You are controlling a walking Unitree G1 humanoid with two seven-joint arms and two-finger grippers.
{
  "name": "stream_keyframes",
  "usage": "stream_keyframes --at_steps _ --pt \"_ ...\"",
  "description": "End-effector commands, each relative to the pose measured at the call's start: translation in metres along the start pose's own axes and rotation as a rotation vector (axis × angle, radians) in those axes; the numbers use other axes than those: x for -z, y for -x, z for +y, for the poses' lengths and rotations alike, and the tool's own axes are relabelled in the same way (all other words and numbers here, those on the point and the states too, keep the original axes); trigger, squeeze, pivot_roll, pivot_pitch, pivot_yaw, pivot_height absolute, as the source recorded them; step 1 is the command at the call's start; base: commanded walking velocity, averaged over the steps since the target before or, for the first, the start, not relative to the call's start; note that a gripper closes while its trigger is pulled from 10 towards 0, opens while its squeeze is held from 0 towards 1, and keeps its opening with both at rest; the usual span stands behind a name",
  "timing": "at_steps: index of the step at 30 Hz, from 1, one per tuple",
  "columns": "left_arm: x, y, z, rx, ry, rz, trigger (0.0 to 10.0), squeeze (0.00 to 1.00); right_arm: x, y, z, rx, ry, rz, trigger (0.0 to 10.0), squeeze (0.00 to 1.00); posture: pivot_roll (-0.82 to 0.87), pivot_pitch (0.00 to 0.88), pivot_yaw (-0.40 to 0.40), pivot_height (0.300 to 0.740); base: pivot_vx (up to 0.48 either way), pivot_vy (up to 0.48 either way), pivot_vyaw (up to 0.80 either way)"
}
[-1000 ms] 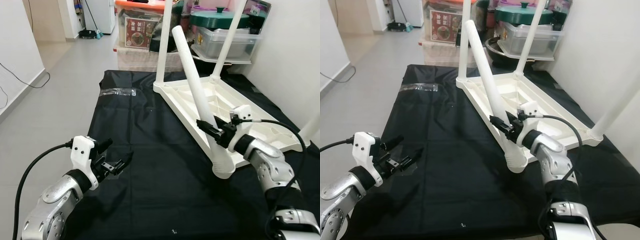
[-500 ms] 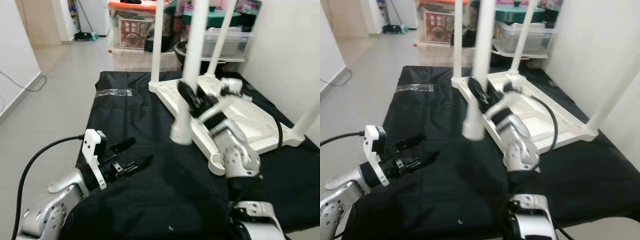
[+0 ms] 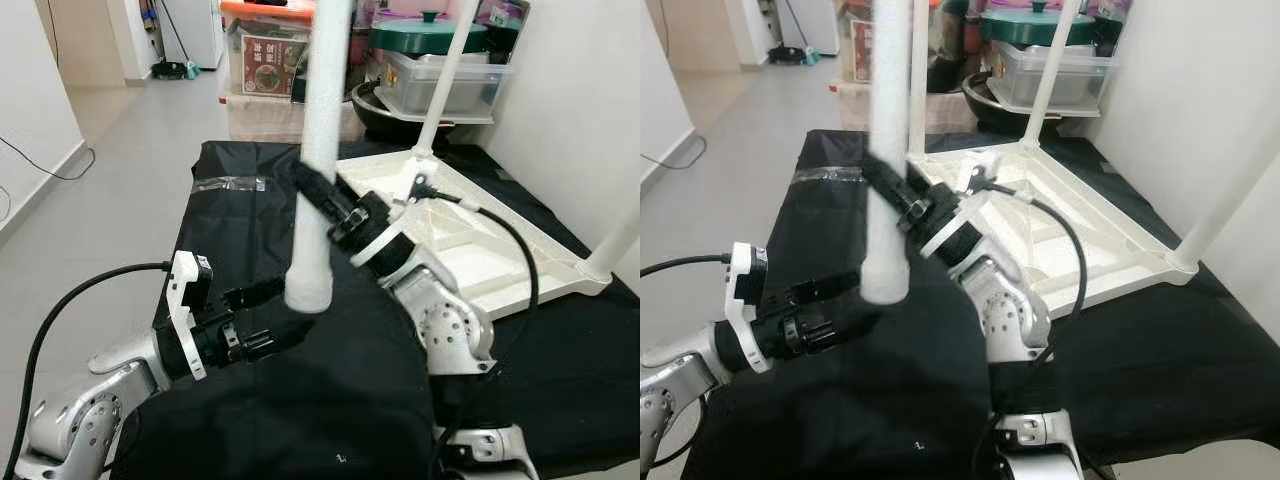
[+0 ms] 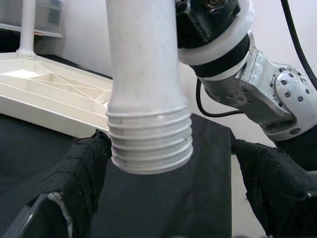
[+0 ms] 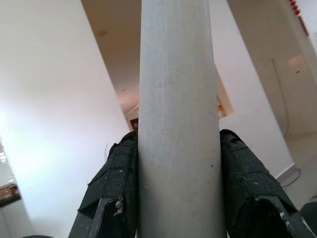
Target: Building children table
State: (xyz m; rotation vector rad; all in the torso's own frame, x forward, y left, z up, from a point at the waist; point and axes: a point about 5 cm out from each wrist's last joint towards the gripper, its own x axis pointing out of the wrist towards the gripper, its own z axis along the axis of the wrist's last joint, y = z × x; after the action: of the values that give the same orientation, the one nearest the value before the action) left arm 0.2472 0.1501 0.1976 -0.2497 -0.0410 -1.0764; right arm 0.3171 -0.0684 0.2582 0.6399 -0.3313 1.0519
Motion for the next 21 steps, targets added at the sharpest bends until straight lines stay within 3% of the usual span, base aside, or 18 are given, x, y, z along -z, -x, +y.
stream_keyframes --at_steps 1,13,20,21 --pt "-0.001 0.004 0.002 -0.004 0.008 0.014 10.0 0.0 -0.001 -0.002 0.009 -0.049 -0.015 -0.007 0.0 0.0 0.08 0.0 -0.082 0.74 0.0 0.0 0.0" --pt "0.003 -0.01 0.002 0.068 0.068 0.005 10.0 0.0 0.007 -0.011 0.032 -0.119 -0.072 -0.005 0.0 0.0 0.07 0.0 -0.072 0.74 0.0 0.0 0.0" --pt "0.004 -0.018 0.001 0.097 0.086 -0.006 10.0 0.0 0.012 -0.012 0.037 -0.128 -0.077 0.01 0.0 0.0 0.07 0.0 -0.073 0.74 0.0 0.0 0.0" --pt "0.005 -0.02 0.001 0.104 0.091 -0.008 9.6 0.0 0.012 -0.012 0.039 -0.131 -0.077 0.009 0.0 0.0 0.06 0.0 -0.072 0.74 0.0 0.0 0.0"
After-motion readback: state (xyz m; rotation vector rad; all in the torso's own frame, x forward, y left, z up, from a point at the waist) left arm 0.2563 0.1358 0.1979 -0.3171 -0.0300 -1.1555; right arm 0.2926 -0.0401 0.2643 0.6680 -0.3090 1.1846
